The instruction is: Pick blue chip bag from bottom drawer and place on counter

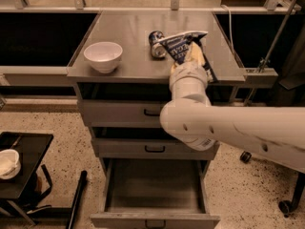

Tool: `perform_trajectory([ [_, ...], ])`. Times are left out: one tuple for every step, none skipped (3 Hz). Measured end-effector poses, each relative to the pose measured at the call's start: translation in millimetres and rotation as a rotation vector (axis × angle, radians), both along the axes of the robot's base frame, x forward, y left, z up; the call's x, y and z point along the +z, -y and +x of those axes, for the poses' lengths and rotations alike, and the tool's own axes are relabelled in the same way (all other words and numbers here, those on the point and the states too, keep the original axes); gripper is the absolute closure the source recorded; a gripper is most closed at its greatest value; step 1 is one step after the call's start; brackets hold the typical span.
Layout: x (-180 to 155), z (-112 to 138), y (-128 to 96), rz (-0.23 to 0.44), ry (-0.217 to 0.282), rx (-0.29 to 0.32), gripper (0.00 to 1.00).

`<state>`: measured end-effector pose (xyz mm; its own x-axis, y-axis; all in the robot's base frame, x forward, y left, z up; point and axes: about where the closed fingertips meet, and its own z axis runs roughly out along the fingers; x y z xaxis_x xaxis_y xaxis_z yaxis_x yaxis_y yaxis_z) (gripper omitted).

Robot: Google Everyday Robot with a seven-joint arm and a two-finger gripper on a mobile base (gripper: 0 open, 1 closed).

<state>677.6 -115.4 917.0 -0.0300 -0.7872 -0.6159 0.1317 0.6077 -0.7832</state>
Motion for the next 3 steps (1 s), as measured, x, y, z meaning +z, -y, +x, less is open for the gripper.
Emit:
perform_trajectory([
  [0.1,0.0,-1.1,0.001,0.000,0.002,1.00],
  [19.7,28.5,-1.9,-0.057,0.007,-0.001,1.00],
  [8.7,101.0,-13.8,-0.266,-0.047,0.048,1.00],
])
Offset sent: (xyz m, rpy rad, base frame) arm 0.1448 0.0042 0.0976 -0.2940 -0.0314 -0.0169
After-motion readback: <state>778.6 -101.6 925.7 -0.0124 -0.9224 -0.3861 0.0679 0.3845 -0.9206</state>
